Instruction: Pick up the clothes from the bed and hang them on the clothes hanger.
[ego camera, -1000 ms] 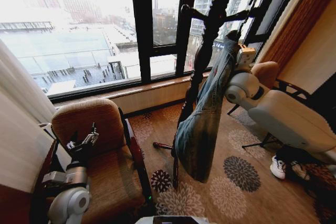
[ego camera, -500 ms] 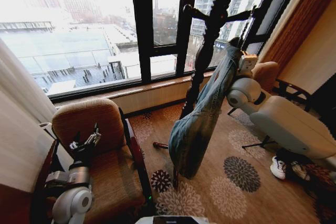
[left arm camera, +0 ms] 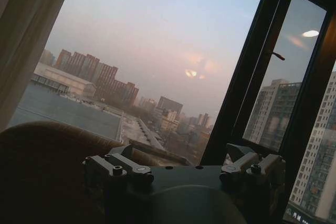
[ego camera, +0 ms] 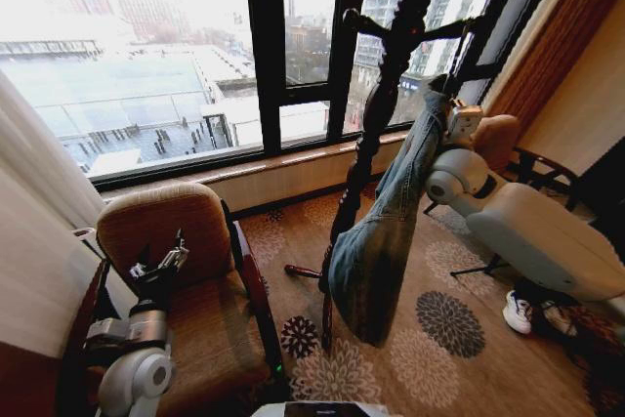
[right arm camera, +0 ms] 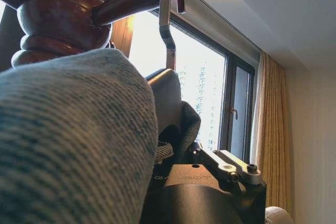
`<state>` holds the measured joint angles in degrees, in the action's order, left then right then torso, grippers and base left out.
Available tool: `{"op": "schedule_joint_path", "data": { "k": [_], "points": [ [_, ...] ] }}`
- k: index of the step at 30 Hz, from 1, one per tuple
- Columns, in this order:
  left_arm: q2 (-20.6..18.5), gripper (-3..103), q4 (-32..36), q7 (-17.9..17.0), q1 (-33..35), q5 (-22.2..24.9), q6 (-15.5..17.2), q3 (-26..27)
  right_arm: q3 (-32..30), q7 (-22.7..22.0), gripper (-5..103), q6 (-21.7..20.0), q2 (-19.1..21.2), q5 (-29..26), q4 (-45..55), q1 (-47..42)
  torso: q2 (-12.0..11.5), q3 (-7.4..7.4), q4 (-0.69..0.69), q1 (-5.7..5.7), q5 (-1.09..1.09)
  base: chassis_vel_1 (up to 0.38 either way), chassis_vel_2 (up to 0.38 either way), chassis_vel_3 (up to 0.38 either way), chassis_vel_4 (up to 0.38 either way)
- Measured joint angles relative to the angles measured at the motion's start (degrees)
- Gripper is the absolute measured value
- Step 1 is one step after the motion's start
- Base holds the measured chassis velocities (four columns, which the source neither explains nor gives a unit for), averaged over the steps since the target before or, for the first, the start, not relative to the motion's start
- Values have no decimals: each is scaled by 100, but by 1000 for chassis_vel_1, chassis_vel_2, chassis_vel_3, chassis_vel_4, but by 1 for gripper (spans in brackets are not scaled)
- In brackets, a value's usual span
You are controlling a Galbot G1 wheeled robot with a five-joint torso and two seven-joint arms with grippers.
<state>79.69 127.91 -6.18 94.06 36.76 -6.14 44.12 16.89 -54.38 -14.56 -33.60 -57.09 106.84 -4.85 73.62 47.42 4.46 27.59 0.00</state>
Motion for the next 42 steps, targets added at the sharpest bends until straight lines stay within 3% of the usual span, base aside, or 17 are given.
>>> {"op": "schedule_joint_path", "data": {
  "k": [7, 9, 11, 14, 17, 21, 23, 26, 29, 42],
  "points": [
    [3, 100, -42, 0, -27, -3, 0, -17, -17, -8, 19, 47, -4, -70, 53, -52, 0, 0, 1, 0, 0, 0, 0, 0, 0],
    [3, 100, -48, 0, -33, -3, 0, -20, -21, -9, 24, 55, -8, -83, 58, -58, 0, 0, 3, 0, 0, 0, 0, 0, 0],
    [2, 100, -63, 0, -50, -3, 0, -29, -21, -10, 34, 61, -26, -123, 80, -73, 0, 0, 4, 0, 2, 0, 0, 0, 0],
    [-1, 100, -71, 0, -62, -3, 0, -30, -21, -9, 40, 68, -31, -133, 108, -80, 0, 0, 2, 0, 2, 0, 0, 0, 0],
    [-17, 100, -101, 0, -88, 8, 0, -30, -23, -6, 56, 76, -19, -141, 213, -85, 0, 0, 1, 1, 0, 0, 0, 0, 0],
    [-23, 100, -126, 0, -106, 21, 0, -28, -54, 42, 66, 130, 12, -135, 345, -109, 0, 0, 0, 1, 0, 0, 0, 0, 0],
    [-32, 100, -153, 0, -124, 29, 0, -28, -99, 145, 78, 239, 48, -133, 496, -153, 0, 0, 1, 1, 0, 0, 0, 0, 0],
    [-41, 100, -179, 0, -152, 45, 2, -18, -146, 293, 83, 359, 79, -133, 649, -204, 0, 1, 1, 1, 2, 0, 0, 0, 0],
    [-69, 100, -201, -12, -199, 92, 17, 15, -270, 545, 97, 580, 119, -147, 921, -284, 0, 2, 0, 2, 1, 0, 0, 0, 0],
    [-96, 100, -209, -30, -232, 83, 45, -25, -737, 681, 100, 704, 225, -97, 1375, -867, 0, 0, 0, 0, 0, 0, 0, 0, 0]
  ]
}}
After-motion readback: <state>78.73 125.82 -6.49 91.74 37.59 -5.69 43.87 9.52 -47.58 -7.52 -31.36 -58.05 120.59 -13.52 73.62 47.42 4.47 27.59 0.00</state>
